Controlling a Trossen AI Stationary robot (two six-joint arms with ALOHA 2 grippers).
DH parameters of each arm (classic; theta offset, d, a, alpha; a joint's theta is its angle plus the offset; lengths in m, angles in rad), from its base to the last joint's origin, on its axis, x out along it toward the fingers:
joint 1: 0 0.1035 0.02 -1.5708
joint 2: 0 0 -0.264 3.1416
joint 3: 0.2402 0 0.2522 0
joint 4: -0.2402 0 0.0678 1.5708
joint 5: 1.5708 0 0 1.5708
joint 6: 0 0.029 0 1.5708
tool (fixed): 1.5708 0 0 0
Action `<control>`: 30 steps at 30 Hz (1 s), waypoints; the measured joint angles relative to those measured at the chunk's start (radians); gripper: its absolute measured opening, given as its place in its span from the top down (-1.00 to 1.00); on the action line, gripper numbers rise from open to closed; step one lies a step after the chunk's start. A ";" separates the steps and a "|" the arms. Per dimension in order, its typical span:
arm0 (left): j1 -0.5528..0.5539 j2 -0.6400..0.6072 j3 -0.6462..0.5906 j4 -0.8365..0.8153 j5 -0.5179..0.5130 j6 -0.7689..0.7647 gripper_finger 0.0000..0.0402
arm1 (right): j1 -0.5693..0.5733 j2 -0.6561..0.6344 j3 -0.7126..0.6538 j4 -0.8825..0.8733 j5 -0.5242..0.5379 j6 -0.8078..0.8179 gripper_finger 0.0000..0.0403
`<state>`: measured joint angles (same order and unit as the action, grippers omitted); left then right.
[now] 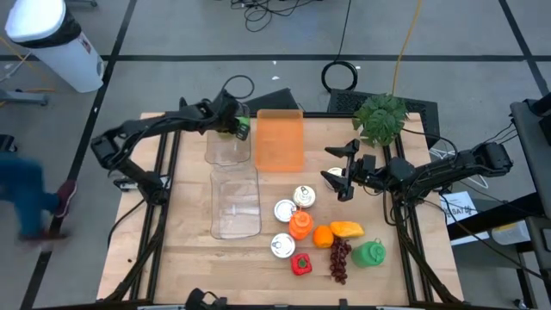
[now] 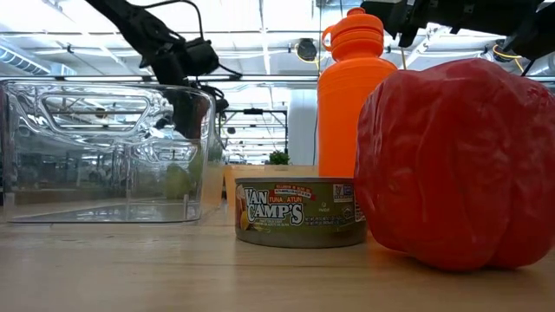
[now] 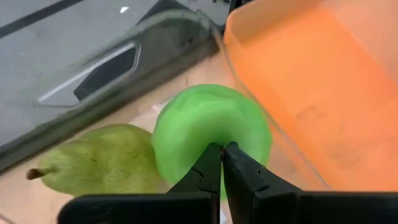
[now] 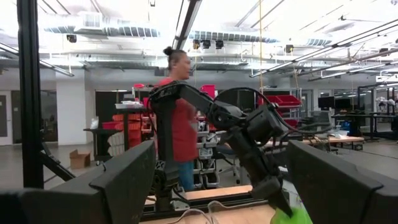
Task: Pick & Place Food Item
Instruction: Put the green apple into the top transparent bin, then put the yellow mango into the top transparent bin
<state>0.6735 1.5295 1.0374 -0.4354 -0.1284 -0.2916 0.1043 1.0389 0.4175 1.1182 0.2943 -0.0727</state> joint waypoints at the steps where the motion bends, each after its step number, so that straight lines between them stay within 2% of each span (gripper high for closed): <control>1: 0.001 0.011 0.000 0.000 0.000 0.000 0.96 | 0.000 0.000 0.000 0.000 0.000 0.000 -0.67; 9: 0.007 0.089 0.000 0.061 -0.002 -0.001 0.95 | 0.000 0.000 0.000 0.000 0.000 0.001 -0.67; 19: 0.007 0.102 0.000 0.087 -0.011 0.003 0.88 | -0.001 0.000 0.000 -0.001 0.000 0.001 -0.67; 23: 0.007 0.102 0.000 0.094 -0.032 0.001 0.74 | -0.001 0.000 0.000 -0.001 0.000 0.001 -0.67; 30: 0.007 0.102 0.000 0.099 -0.074 0.002 0.36 | -0.001 0.000 0.000 -0.001 0.000 0.001 -0.67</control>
<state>0.6804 1.6314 1.0374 -0.3362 -0.2020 -0.2895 0.1036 1.0389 0.4171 1.1175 0.2943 -0.0719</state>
